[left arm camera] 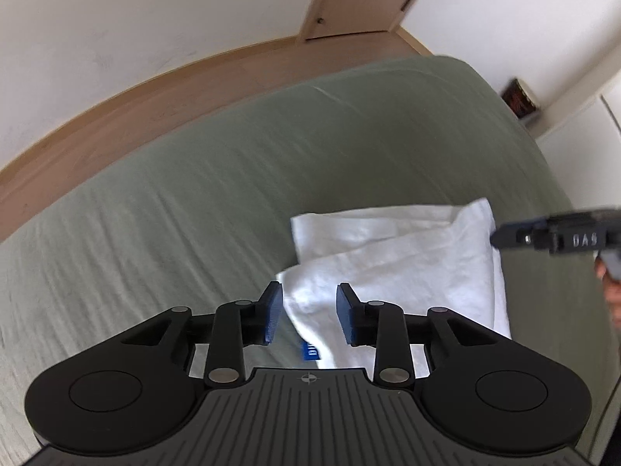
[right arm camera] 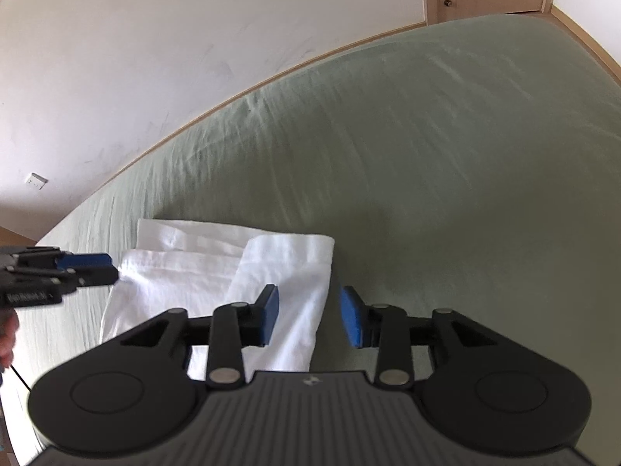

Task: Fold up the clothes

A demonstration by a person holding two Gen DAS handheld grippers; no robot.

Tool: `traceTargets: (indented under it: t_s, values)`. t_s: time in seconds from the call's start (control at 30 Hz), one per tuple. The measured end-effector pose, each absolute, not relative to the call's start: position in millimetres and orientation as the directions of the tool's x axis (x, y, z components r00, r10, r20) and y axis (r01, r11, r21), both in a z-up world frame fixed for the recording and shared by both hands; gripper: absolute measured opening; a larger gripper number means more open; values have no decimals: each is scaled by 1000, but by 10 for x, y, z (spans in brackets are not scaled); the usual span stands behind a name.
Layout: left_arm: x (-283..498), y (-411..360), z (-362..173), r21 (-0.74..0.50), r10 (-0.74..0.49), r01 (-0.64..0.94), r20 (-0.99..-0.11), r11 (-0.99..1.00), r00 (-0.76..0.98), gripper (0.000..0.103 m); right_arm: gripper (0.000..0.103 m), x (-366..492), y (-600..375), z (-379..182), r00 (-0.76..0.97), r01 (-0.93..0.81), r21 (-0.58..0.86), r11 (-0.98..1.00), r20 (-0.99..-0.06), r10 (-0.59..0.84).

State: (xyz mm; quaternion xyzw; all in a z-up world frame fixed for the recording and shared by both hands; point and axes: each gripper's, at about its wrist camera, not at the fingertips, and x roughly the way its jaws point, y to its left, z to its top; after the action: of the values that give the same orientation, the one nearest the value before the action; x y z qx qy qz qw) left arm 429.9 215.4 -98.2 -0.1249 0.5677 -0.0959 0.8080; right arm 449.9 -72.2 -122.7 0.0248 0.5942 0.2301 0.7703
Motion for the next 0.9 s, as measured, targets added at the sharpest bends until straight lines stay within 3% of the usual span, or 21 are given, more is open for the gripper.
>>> traceTargets:
  t_s: [0.17,0.33,0.47,0.7,0.73,0.8,0.9]
  values:
    - [4298,2216,-1138,-381,-345,-36,-869,924,356,48,38,4490,-713,-1218,195,-325,307,894,-904,381]
    - [4300,2183,-1151,-403,-361,-28,-846,915,392,47,38,4458,-722,-1217,199,-334,302,893,-903,380]
    - [4263,2091,-1088,-363,-342,22,-853,931,394,15,38,4464,-718,-1251,211,-315,304,899,-901,379]
    - [4226,2017,-930,-361,-355,69,-834,930,423,10,38,4500,-719,-1360,219,-266,335,904,-892,395]
    - [4227,2005,-879,-367,-364,79,-828,927,426,10,32,4496,-725,-1371,218,-264,341,902,-890,400]
    - [4234,1988,-788,-369,-374,100,-822,924,430,9,3,4490,-745,-1385,215,-257,355,899,-886,411]
    - [4258,1978,-684,-359,-371,111,-823,927,431,9,3,4486,-801,-1356,219,-240,385,891,-873,436]
